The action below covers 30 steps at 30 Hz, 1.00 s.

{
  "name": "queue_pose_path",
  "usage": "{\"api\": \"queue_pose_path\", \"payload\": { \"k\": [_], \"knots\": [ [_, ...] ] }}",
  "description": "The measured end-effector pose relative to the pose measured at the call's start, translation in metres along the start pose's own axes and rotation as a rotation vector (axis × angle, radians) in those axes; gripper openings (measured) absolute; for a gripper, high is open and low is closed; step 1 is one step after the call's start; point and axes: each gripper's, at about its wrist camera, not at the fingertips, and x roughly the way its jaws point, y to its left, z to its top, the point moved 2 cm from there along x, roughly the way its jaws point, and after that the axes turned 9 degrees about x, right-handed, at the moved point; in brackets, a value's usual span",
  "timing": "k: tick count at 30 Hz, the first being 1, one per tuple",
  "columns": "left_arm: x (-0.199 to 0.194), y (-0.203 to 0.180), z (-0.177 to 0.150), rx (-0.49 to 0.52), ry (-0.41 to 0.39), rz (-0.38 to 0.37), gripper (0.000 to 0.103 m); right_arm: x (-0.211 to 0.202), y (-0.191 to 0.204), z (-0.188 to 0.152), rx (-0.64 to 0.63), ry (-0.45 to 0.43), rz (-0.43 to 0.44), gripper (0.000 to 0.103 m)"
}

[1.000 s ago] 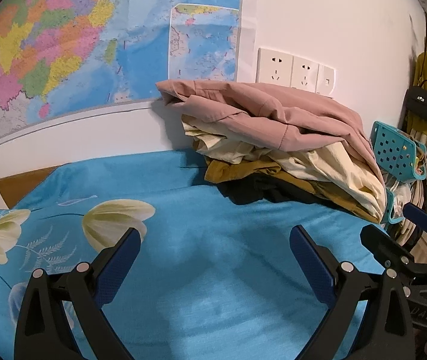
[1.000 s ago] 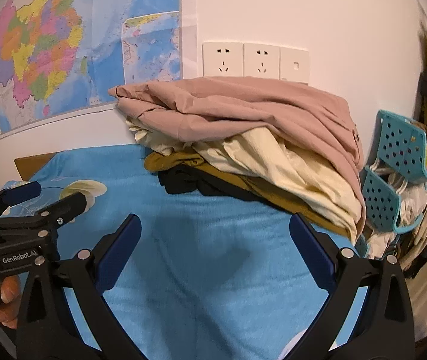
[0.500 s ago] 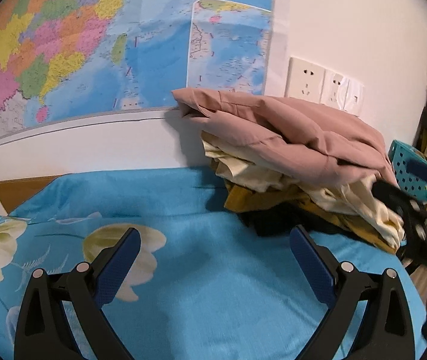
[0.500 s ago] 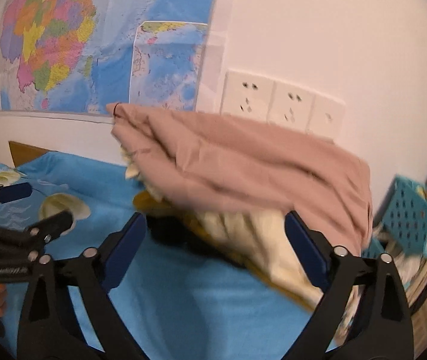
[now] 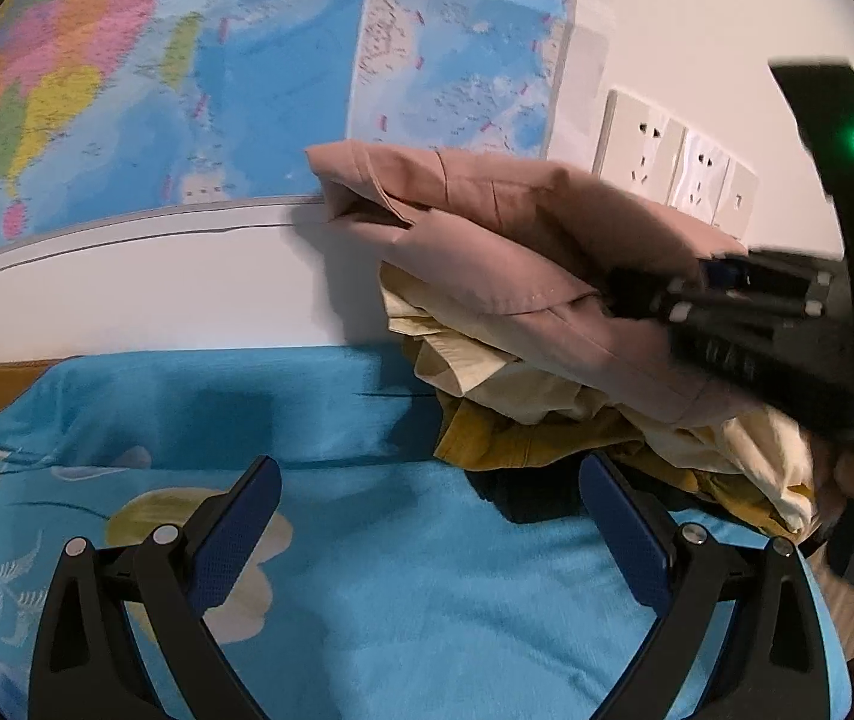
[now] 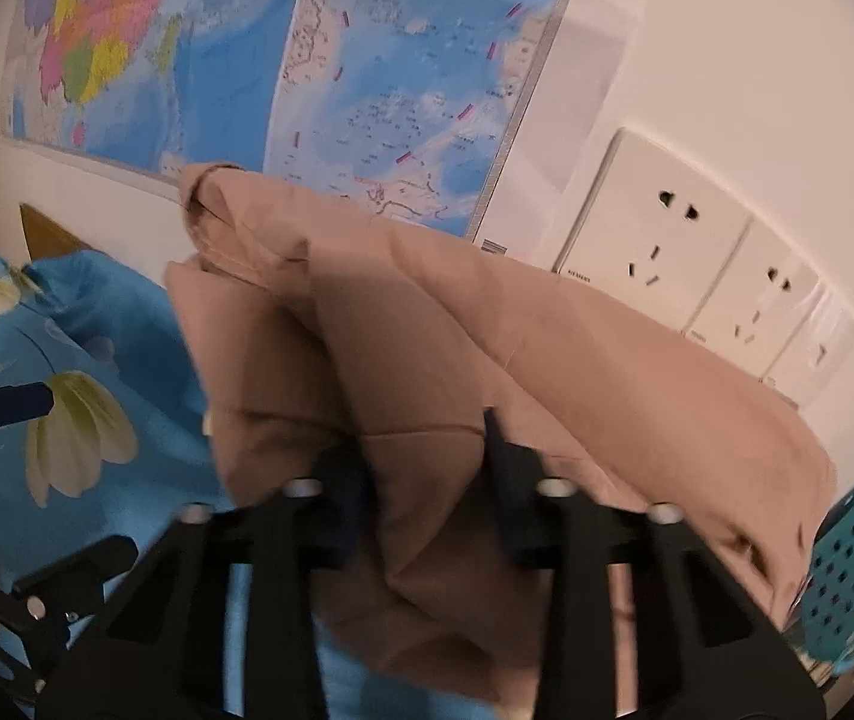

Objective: Fold large clothes
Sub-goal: 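Reach both tools to the pink jacket on the pile and grasp it, then lift the pink jacket off the pile with both tools, holding it up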

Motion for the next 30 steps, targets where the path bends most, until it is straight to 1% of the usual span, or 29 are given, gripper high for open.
{"api": "queue_pose_path", "payload": {
  "k": [2,3,4,5,6,7,9,11,13,15,16,18,21,22,24,26,29,30],
  "knots": [
    [0.005,0.000,0.000,0.001,-0.004,-0.013,0.096,-0.006,-0.004,0.004,0.022,-0.010,0.051,0.016],
    [0.008,0.000,0.000,-0.001,-0.003,-0.019,0.096,-0.006,-0.002,0.003,0.015,-0.006,0.067,0.024],
    [0.011,0.000,0.000,-0.004,-0.004,-0.024,0.096,-0.005,0.001,0.001,-0.009,-0.009,0.062,0.031],
    [0.013,-0.001,0.001,-0.005,-0.005,-0.028,0.096,-0.002,0.005,0.000,-0.037,-0.015,0.042,0.041],
    [0.016,-0.002,0.001,-0.007,-0.003,-0.033,0.096,0.002,0.010,-0.002,-0.068,-0.013,0.028,0.042],
    [0.018,-0.002,0.001,-0.009,0.000,-0.037,0.096,0.009,0.013,-0.004,-0.088,0.010,0.026,0.040],
    [0.021,-0.002,0.002,-0.008,-0.002,-0.051,0.096,0.013,0.010,-0.002,-0.076,0.021,0.026,0.017],
    [0.024,-0.002,0.003,-0.006,-0.004,-0.058,0.096,0.010,-0.003,0.009,-0.041,0.010,0.046,0.012],
    [0.024,-0.001,0.004,-0.008,-0.015,-0.080,0.096,-0.013,-0.022,0.023,0.015,-0.048,0.068,0.011],
    [0.021,-0.001,0.007,-0.012,-0.040,-0.124,0.096,-0.041,-0.044,0.041,0.077,-0.101,0.104,0.010],
    [0.019,-0.003,0.009,-0.010,-0.056,-0.149,0.096,-0.059,-0.056,0.051,0.095,-0.144,0.095,0.010],
    [0.016,-0.009,0.015,0.007,-0.089,-0.191,0.096,-0.089,-0.074,0.066,0.097,-0.203,0.047,0.010],
    [0.011,-0.024,0.021,0.048,-0.134,-0.266,0.096,-0.120,-0.094,0.077,0.131,-0.239,0.040,0.010],
    [0.012,-0.030,0.023,0.059,-0.139,-0.289,0.096,-0.130,-0.099,0.074,0.137,-0.251,0.033,0.010],
    [0.021,-0.042,0.026,0.052,-0.129,-0.304,0.096,-0.147,-0.108,0.074,0.157,-0.291,0.036,0.010],
    [0.033,-0.051,0.027,0.041,-0.096,-0.332,0.096,-0.164,-0.119,0.072,0.181,-0.316,0.046,0.010],
    [0.052,-0.061,0.027,0.034,-0.067,-0.302,0.095,-0.185,-0.129,0.067,0.210,-0.350,0.062,0.010],
    [0.054,-0.062,0.026,0.024,-0.070,-0.321,0.084,-0.191,-0.128,0.066,0.219,-0.356,0.067,0.010]
  ]
}}
